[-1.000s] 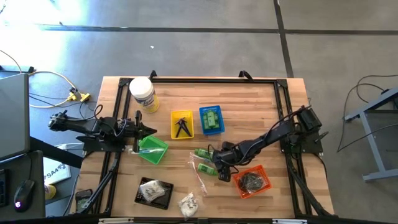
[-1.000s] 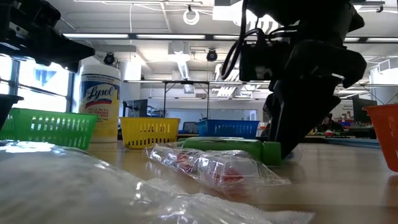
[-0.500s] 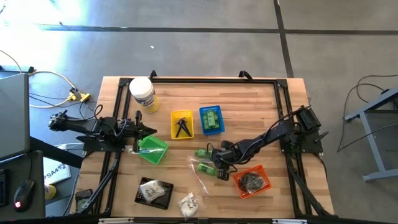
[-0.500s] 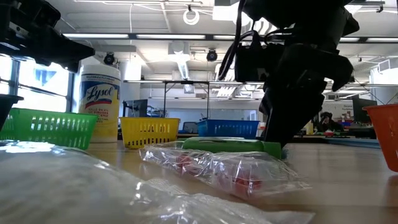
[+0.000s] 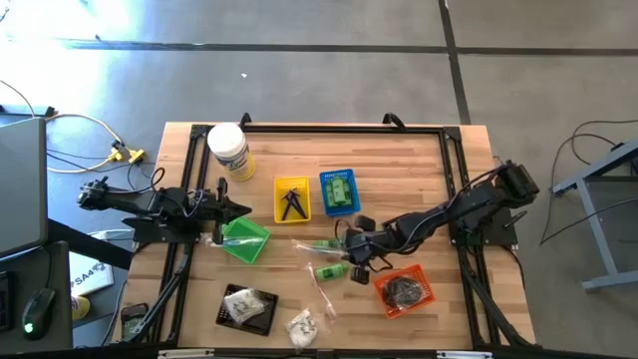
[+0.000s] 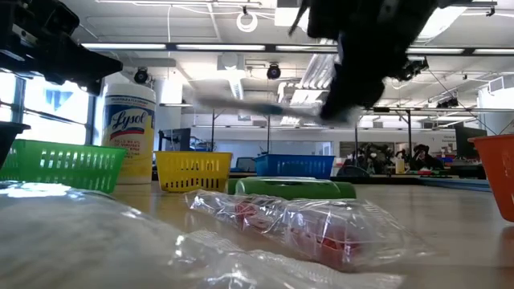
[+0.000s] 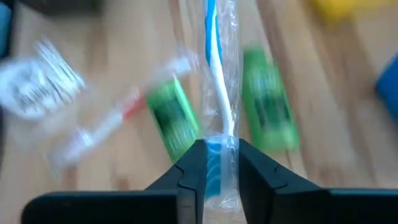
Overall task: Pick & Place Travel size toiletries
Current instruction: Put the blue toothbrush into the green bin
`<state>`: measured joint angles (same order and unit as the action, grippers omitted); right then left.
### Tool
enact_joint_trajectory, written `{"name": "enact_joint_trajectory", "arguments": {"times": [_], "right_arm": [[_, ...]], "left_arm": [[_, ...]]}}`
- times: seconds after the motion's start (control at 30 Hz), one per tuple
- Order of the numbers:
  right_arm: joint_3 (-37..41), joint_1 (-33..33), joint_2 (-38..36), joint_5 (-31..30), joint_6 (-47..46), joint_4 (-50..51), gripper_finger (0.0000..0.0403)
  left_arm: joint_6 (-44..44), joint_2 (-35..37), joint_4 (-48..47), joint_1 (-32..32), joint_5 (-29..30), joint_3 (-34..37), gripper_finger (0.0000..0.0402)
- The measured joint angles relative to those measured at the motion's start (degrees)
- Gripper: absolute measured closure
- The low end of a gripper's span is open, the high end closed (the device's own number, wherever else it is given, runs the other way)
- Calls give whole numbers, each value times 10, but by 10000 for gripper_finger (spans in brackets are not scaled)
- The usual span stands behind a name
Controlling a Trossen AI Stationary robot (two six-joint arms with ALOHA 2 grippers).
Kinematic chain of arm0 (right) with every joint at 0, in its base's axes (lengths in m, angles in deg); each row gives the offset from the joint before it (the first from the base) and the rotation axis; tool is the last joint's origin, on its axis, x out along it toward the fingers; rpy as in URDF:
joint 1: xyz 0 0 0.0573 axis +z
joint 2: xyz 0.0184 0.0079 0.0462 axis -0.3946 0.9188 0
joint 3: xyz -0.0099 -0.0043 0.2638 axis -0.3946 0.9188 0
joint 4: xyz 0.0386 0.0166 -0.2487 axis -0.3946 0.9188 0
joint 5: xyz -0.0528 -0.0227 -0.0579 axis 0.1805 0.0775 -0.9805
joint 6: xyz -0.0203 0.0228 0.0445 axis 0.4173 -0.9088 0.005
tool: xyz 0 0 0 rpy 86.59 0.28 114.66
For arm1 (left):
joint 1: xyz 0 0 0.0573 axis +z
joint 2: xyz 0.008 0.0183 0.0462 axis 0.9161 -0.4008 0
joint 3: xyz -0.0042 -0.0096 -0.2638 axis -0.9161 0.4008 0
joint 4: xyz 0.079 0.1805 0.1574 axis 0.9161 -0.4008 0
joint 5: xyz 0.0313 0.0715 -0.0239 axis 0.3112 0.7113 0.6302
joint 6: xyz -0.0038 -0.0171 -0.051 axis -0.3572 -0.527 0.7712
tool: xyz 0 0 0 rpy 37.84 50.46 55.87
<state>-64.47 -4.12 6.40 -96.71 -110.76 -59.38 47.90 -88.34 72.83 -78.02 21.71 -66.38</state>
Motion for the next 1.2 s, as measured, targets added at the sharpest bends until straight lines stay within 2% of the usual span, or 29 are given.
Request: {"name": "enact_joint_trajectory", "arguments": {"times": [0.2, 0.3, 0.37, 0.57, 0.73, 0.87, 1.0, 1.2], "right_arm": [[0, -13, -5, -65, 78, -152, 341], [-1, -34, 1, -56, 125, -234, 333], [0, -52, 1, -26, 150, -280, 336], [-1, -101, 1, 41, 184, -384, 343], [-1, -130, 1, 61, 200, -416, 342], [-1, -145, 13, 72, 203, -452, 341], [-12, -158, 47, 96, 204, -480, 341], [-70, -163, 102, 99, 224, -480, 340]], "left_arm": [[1, -1, 12, 0, -2, 1, 402], [1, -4, 32, 0, -18, 1, 400], [1, -5, 49, 0, -40, 1, 392], [-13, -17, 166, 0, -69, 23, 318], [-22, -38, 227, 0, -60, 23, 238], [-30, -60, 268, 0, -62, 24, 189], [-32, -102, 293, 0, -62, 12, 166], [-66, -209, 347, 0, -59, -26, 162]]}}
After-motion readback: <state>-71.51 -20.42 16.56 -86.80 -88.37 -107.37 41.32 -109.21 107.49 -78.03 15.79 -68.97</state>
